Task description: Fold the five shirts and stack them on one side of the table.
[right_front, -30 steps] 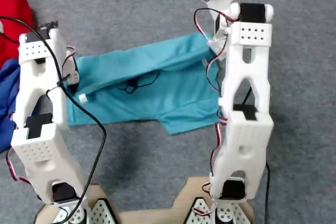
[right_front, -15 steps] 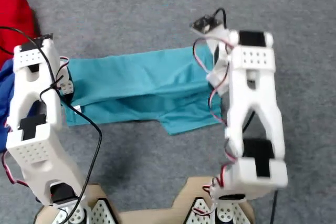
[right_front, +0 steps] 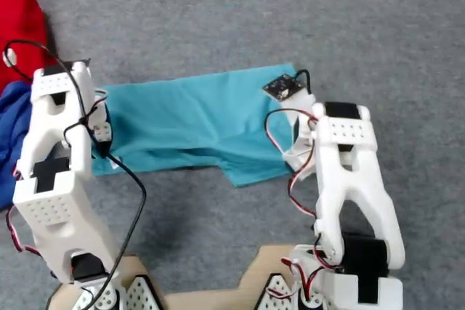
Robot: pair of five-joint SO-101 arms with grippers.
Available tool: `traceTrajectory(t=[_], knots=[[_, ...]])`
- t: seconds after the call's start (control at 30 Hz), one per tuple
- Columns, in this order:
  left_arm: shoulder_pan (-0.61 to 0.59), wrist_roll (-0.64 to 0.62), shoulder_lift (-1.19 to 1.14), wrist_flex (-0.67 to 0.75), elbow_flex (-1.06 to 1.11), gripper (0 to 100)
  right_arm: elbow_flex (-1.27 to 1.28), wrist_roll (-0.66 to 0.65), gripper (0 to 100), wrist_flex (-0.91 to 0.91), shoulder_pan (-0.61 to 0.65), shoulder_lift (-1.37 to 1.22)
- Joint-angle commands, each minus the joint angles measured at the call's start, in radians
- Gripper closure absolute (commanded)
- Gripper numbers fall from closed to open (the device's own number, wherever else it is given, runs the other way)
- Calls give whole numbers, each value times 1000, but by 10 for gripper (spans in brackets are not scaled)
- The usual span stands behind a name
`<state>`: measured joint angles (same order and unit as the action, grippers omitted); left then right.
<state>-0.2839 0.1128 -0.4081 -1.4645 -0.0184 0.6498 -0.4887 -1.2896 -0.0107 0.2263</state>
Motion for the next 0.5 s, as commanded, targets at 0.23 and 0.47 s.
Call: traceTrajectory(t=[0.23, 0.47], knots=[[-9, 5, 21, 5, -6, 980, -76, 8, 992, -126, 45, 127], [-9, 6, 13, 17, 8, 980, -61, 14, 992, -144, 70, 202]])
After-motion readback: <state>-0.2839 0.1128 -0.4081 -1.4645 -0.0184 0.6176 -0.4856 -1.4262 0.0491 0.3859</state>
